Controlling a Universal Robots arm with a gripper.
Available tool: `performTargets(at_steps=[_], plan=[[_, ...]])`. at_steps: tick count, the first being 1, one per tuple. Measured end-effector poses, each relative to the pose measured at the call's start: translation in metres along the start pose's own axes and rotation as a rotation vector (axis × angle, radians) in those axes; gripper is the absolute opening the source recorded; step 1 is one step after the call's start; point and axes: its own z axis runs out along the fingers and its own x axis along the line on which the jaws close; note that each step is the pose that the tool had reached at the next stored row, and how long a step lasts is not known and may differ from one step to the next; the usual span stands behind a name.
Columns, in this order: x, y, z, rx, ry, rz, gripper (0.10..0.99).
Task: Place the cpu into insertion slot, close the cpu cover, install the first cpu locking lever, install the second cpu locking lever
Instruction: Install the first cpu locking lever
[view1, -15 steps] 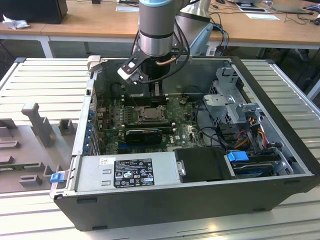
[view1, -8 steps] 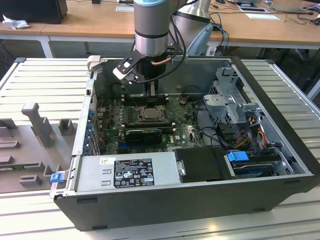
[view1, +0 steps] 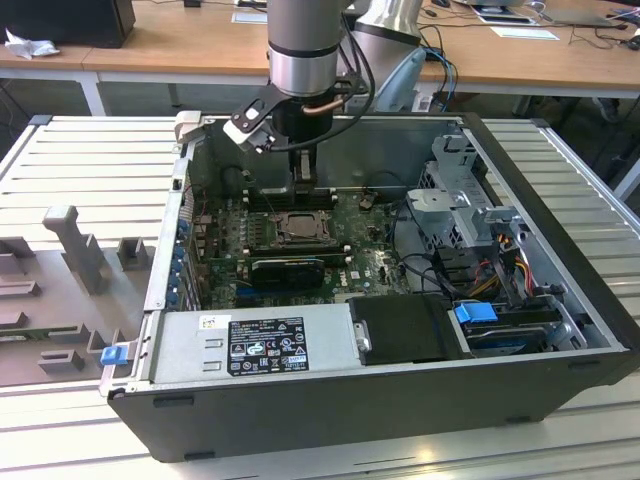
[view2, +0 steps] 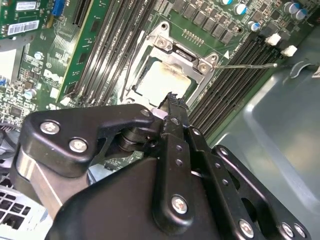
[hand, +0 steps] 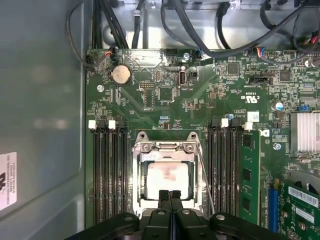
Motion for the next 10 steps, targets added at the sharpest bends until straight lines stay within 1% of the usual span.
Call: performTargets(at_steps=[3, 10], plan=[[0.0, 0.0001, -0.0024, 0.0, 0.0, 0.0, 0.106], [0.0, 0.0001, -0.0038, 0.0, 0.0, 0.0, 0.106]])
